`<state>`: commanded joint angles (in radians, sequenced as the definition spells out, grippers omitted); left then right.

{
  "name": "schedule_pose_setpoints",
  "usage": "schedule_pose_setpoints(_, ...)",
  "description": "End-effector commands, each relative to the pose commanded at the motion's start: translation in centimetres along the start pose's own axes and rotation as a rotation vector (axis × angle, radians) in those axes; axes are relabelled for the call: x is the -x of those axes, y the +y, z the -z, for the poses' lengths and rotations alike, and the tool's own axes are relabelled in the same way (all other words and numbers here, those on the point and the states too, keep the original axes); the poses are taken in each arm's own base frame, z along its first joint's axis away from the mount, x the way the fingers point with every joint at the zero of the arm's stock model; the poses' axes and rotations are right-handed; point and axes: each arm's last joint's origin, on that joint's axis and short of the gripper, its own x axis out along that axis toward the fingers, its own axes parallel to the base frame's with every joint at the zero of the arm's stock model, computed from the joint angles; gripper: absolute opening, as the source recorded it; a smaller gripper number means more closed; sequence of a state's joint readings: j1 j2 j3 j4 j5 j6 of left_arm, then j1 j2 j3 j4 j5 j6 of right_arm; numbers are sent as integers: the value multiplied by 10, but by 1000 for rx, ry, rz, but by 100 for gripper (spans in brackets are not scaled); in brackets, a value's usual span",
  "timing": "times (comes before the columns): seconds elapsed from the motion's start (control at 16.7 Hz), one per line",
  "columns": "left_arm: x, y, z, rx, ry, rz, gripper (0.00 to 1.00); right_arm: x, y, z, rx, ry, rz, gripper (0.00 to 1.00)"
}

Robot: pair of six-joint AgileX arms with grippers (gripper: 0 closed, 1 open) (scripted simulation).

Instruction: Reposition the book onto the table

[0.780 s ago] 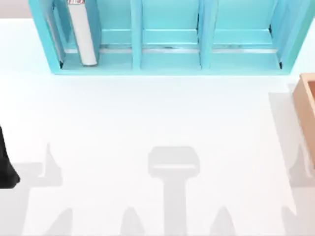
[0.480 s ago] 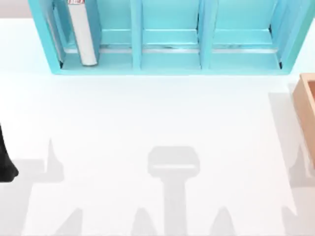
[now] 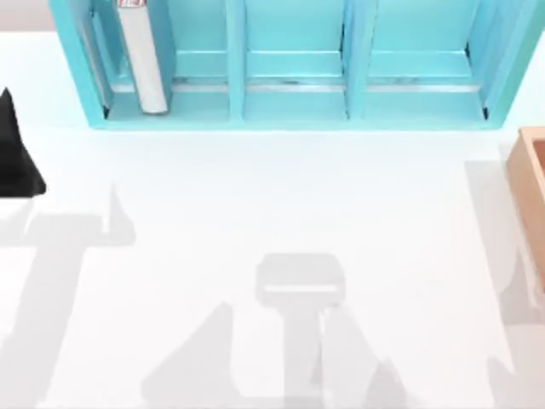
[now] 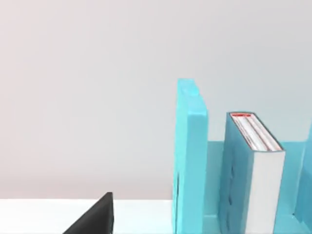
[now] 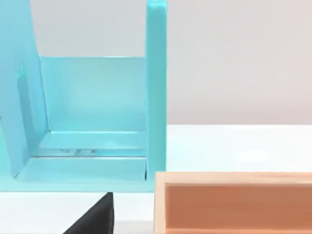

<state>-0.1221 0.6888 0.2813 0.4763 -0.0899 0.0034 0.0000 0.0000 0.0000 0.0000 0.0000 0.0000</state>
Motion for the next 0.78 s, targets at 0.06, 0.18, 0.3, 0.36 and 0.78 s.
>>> schedule_pose_setpoints(0.06, -16, -4, 1, 0, 21, 0, 100, 0, 0, 0, 0, 0, 0, 100)
schedule_pose_setpoints(0.18, -52, -14, 12, -2, 73, 1, 100, 0, 0, 0, 0, 0, 0, 100)
schedule_pose_setpoints(0.3, -86, -26, 33, -8, 125, 3, 100, 0, 0, 0, 0, 0, 0, 100)
schedule_pose_setpoints(0.36, -102, -32, 47, -12, 148, 5, 100, 0, 0, 0, 0, 0, 0, 100)
schedule_pose_setpoints(0.78, -165, -72, 140, -25, 190, 15, 100, 0, 0, 0, 0, 0, 0, 100)
